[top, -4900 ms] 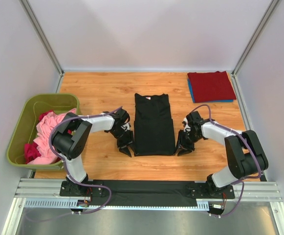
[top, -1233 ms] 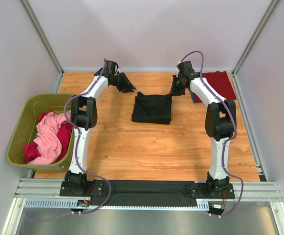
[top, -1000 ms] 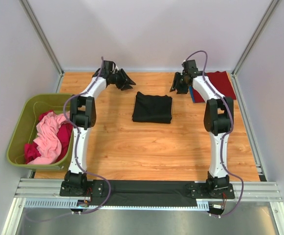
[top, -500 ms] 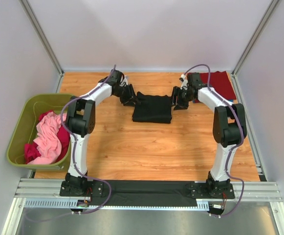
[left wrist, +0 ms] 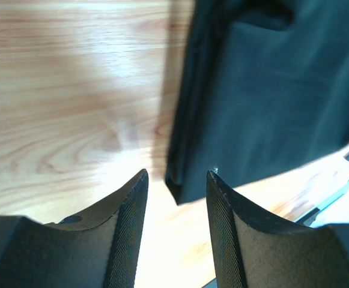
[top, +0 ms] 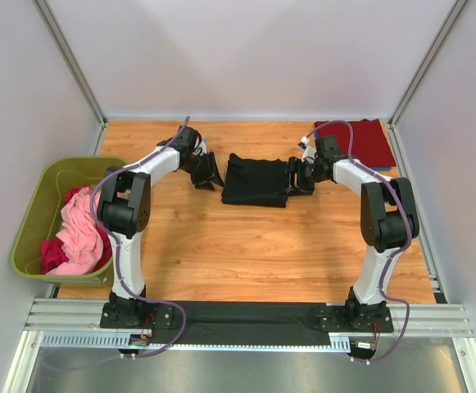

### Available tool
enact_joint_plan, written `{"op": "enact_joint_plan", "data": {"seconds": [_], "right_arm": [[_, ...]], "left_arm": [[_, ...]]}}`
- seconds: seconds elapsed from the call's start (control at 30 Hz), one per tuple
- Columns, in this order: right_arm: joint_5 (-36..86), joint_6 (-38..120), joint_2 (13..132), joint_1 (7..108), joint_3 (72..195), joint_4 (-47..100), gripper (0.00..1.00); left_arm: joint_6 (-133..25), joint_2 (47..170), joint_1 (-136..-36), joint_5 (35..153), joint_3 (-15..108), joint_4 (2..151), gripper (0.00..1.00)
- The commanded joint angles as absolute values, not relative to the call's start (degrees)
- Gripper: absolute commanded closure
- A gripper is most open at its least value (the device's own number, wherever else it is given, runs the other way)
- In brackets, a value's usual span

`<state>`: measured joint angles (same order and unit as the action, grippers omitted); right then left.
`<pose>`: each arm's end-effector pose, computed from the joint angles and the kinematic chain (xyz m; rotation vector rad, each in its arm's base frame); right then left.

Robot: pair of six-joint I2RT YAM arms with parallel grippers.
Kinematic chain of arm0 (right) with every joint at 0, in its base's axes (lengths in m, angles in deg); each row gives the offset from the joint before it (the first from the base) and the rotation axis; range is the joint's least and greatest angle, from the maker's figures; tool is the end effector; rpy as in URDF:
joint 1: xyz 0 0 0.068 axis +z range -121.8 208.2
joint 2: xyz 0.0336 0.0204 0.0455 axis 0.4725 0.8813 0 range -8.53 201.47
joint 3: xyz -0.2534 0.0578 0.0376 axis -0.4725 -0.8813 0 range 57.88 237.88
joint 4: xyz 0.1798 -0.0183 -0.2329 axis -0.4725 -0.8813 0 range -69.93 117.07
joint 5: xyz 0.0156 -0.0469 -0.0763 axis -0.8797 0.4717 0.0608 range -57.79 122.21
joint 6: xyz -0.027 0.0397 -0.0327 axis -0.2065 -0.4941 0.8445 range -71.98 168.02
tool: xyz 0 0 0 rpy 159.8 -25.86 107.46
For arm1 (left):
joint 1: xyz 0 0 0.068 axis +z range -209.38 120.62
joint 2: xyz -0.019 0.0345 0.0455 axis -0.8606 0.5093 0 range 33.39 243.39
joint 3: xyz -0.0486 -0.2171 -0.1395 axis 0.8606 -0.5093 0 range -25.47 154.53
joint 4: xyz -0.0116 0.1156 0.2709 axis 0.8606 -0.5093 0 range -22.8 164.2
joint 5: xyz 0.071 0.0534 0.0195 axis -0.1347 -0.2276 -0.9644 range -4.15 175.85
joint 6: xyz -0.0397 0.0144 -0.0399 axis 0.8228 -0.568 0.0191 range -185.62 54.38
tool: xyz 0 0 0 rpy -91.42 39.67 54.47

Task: Fold and stack the t-shirts
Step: Fold the tshirt

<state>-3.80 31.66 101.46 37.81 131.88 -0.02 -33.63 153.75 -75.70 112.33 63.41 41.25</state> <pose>0.4074 0.0938 0.1395 -0.0500 2.6676 0.9856 0.4425 -0.1487 0.1366 -0.2334 2.7919 -0.8605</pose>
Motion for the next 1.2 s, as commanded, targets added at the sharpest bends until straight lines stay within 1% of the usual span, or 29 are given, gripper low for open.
{"op": "enact_joint_plan", "data": {"seconds": [0.0,0.13,0.33,0.4,0.47,0.5,0.53,0.6,0.63,0.7,0.73,0.77,0.8,1.0,1.1,1.13,1.17], "right_arm": [[-7.0,32.9,99.0,38.0,130.7,5.5,0.42],[-7.4,33.1,100.2,38.1,131.0,5.8,0.41],[-6.1,33.1,101.0,38.3,131.3,5.8,0.42],[-5.7,33.0,101.3,38.3,131.3,5.5,0.45],[-5.4,33.0,101.5,38.5,131.3,5.2,0.51],[-5.4,33.1,101.5,38.6,131.2,4.8,0.54],[-5.3,32.9,101.5,38.6,131.0,4.6,0.6],[-4.7,33.0,101.2,38.9,130.5,4.4,0.67],[-4.3,32.7,101.0,39.0,130.3,4.3,0.76],[-3.7,31.9,100.4,39.3,129.5,4.2,0.86],[-3.7,31.7,100.0,39.3,129.0,4.3,0.95],[-3.2,31.0,99.6,39.4,128.6,4.2,0.99],[-2.7,30.7,98.6,39.4,127.3,3.7,1.0],[-2.2,28.0,93.0,40.9,120.3,2.8,1.0],[-0.6,25.9,85.8,45.1,113.5,2.2,1.0],[-0.6,25.2,85.8,45.2,111.9,2.1,1.0],[-0.1,24.4,82.4,47.4,110.2,2.1,1.0]], "left_arm": [[-34.9,149.1,-75.6,113.2,62.6,44.9,0.49],[-34.8,151.9,-76.1,116.3,62.4,45.8,0.48],[-35.4,156.1,-77.4,117.5,63.8,44.4,0.48],[-35.4,157.3,-77.7,118.1,63.9,44.7,0.5],[-35.2,157.8,-77.9,118.7,63.8,44.8,0.54],[-35.3,157.8,-77.9,118.7,63.8,44.7,0.56],[-35.3,157.8,-78.0,118.8,63.7,44.6,0.64],[-35.3,157.8,-78.0,118.7,63.7,44.1,0.75],[-35.3,157.7,-78.0,118.8,63.7,44.0,0.84],[-35.2,157.7,-78.0,119.6,63.7,43.0,0.93],[-35.1,157.3,-78.0,119.8,63.1,42.7,1.0],[-35.0,156.9,-78.0,120.0,62.6,42.6,1.0],[-34.8,156.4,-78.0,120.0,62.1,42.0,1.0],[-33.9,150.1,-78.4,124.7,51.9,41.9,1.0],[-33.2,142.7,-80.4,125.2,40.9,41.1,1.0],[-32.2,141.1,-80.4,125.5,38.5,41.8,1.0],[-31.5,139.4,-81.2,125.8,36.4,42.6,0.98]]}}
